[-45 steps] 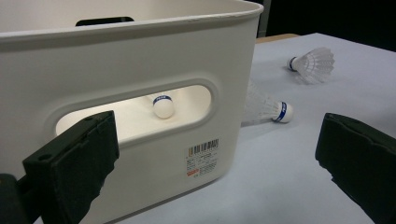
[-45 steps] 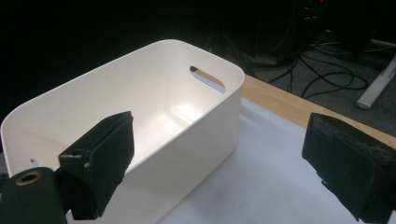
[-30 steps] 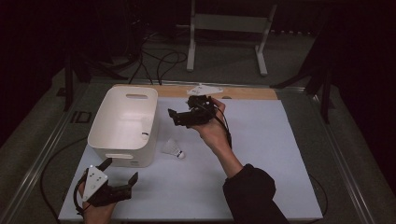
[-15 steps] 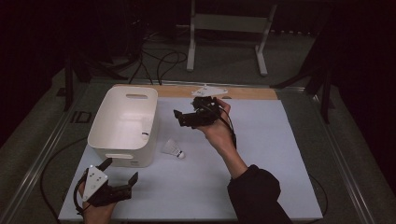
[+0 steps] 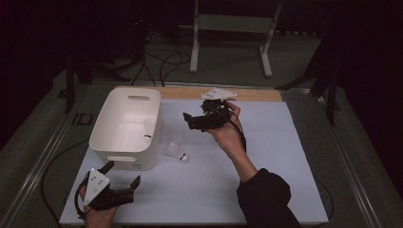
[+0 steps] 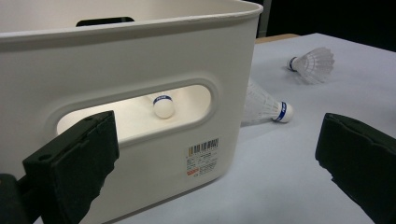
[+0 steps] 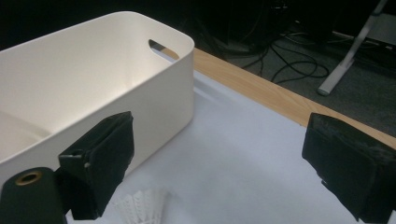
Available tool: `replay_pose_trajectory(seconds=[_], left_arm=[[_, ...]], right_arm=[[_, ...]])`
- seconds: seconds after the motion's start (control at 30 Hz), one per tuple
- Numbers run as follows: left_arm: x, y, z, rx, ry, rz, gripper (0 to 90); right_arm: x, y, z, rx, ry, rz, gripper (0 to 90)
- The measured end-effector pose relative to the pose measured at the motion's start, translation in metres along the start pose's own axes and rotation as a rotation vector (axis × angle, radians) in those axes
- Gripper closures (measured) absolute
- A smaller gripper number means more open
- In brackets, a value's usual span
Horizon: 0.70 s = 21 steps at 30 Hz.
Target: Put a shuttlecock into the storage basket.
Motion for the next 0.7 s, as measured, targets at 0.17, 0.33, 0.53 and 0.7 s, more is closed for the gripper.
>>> replay_pose_trajectory(seconds=[0.17,0.33,0.53,0.7], left_arm=[[-0.001,0.000,0.000,0.000,0.000,0.003,0.2],[-0.001,0.000,0.000,0.000,0.001,0.002,0.2],[-0.002,0.000,0.000,-0.001,-0.003,0.005,0.2],[-0.002,0.000,0.000,0.001,-0.001,0.002,0.2]], right_arm=[[0.001,-0.002,-0.005,-0.001,-0.009,0.008,9.2],[0.004,-0.006,-0.010,0.004,-0.019,0.015,9.2],[0.005,-0.009,-0.014,0.010,-0.030,0.019,9.1],[0.006,-0.014,-0.021,0.017,-0.046,0.027,9.1]])
Point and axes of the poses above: each handheld gripper's, and its own axes: x roughly backward along the jaws, y roughly out of its top, z roughly to its left, the point moved 7 cm from there along -x, roughly forward along the jaws, and after that the axes turned 7 degrees about -y, right-handed, at the moved point
